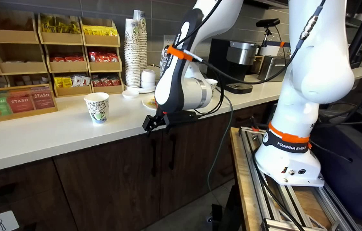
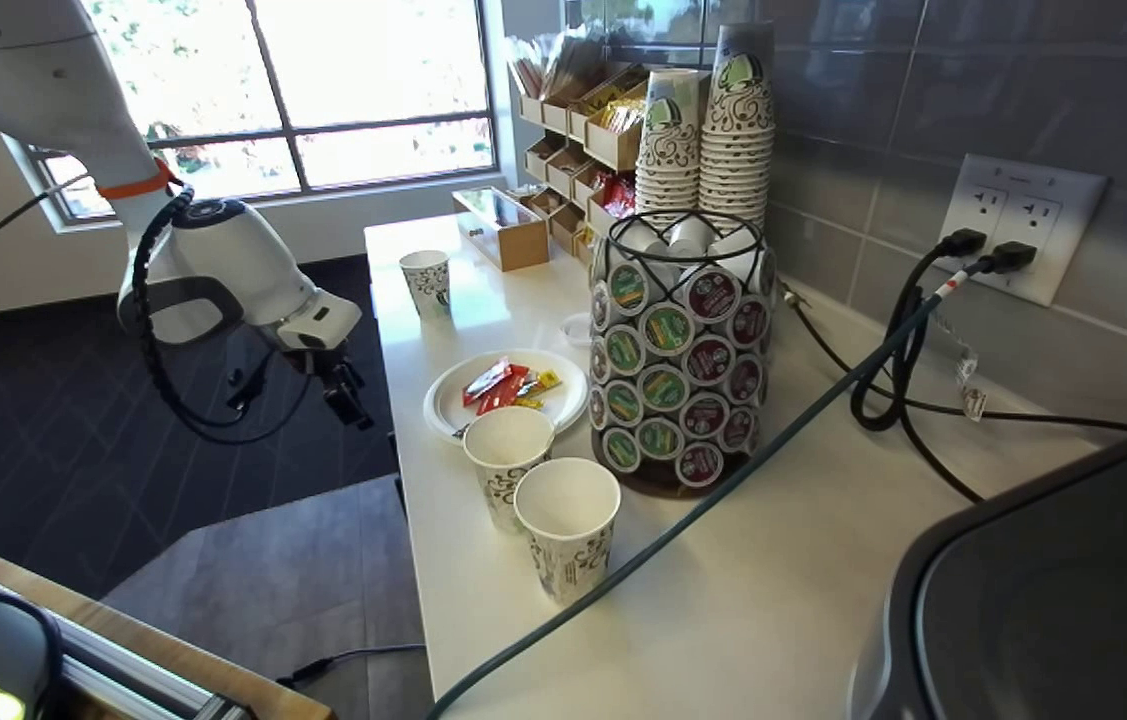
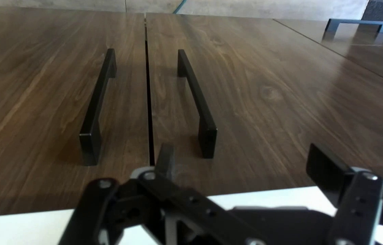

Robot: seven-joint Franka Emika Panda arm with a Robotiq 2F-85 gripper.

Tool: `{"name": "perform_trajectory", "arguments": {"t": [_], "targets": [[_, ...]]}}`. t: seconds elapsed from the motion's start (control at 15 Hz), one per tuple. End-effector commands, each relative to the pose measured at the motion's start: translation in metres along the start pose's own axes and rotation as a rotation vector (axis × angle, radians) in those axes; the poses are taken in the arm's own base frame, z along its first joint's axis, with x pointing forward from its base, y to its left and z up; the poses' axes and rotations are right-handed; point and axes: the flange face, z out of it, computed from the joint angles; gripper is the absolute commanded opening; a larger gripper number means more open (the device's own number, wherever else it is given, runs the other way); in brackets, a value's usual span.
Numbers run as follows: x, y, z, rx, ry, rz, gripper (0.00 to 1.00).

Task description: Open the cupboard

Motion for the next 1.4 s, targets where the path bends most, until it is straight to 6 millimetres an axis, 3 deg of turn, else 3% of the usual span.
{"name": "perform_trajectory", "arguments": {"t": [0.0,0.33,0.53,0.8,0.87,0.93,1.07,1.27,1.33], "targets": [[-0.013,0.003,0.035,-0.059,0.047,0.061,1.0],[-0.016,-0.008,0.061,-0.051,0.071,0.085,1.0],[-0.01,-0.014,0.073,-0.049,0.105,0.096,0.84],[-0.002,-0.016,0.084,-0.056,0.162,0.104,0.75],[-0.001,-0.016,0.085,-0.062,0.172,0.105,0.66],[-0.001,-0.013,0.088,-0.075,0.178,0.11,0.64],[-0.005,-0.008,0.091,-0.105,0.191,0.106,0.43],[-0.012,-0.006,0.092,-0.144,0.202,0.091,0.25],[-0.014,-0.004,0.092,-0.159,0.202,0.085,0.13]]}}
